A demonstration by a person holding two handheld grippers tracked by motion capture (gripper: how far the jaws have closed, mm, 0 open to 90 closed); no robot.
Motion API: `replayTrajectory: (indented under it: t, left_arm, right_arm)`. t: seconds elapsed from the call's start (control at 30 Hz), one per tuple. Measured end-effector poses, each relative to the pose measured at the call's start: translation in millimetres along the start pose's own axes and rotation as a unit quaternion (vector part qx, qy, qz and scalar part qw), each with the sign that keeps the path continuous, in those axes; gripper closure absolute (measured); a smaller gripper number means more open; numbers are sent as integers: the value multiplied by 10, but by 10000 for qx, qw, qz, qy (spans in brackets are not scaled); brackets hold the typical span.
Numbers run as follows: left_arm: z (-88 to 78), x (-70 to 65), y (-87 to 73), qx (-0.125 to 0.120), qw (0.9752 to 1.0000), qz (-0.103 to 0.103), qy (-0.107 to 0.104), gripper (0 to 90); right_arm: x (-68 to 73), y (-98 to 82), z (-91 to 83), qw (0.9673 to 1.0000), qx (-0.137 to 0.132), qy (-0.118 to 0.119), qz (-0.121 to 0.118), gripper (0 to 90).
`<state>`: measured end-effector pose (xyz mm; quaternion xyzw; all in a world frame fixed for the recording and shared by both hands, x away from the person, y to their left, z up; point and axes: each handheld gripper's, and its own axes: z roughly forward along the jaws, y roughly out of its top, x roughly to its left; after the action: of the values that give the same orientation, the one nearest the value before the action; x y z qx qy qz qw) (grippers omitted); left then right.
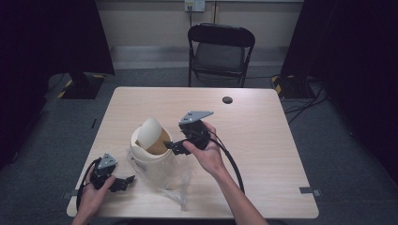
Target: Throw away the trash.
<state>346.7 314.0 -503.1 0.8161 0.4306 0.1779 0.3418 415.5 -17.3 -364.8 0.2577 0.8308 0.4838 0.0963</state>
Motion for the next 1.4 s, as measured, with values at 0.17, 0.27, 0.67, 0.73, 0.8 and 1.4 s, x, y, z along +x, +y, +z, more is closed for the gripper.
replayTrajectory:
  t: [0.17, 0.27, 0.67, 0.73, 0.8, 1.4]
  left_arm:
    - [0, 0, 0, 0, 10000, 3, 0, 0]
    - [0, 0, 0, -2, 10000, 5, -1, 0]
    - [-9, -37, -10, -25, 9998, -112, 131, 3]
    - [-10, -37, -11, -22, 9998, -112, 131, 3]
    - [-10, -37, -10, -24, 9999, -110, 131, 3]
    - [-10, -36, -11, -22, 9999, -110, 125, 3]
  right_arm:
    - [-92, -76, -93, 9997, -76, -114, 184, 141]
    - [-121, -93, -134, 9995, -95, -211, 211, 141]
    - [-291, -269, -384, 9960, -201, -718, 502, 142]
    - [-329, -302, -403, 9950, -161, -817, 554, 142]
    - [-384, -364, -446, 9937, -131, -899, 658, 142]
    - [-562, -788, -865, 9821, -57, -1598, 992, 142]
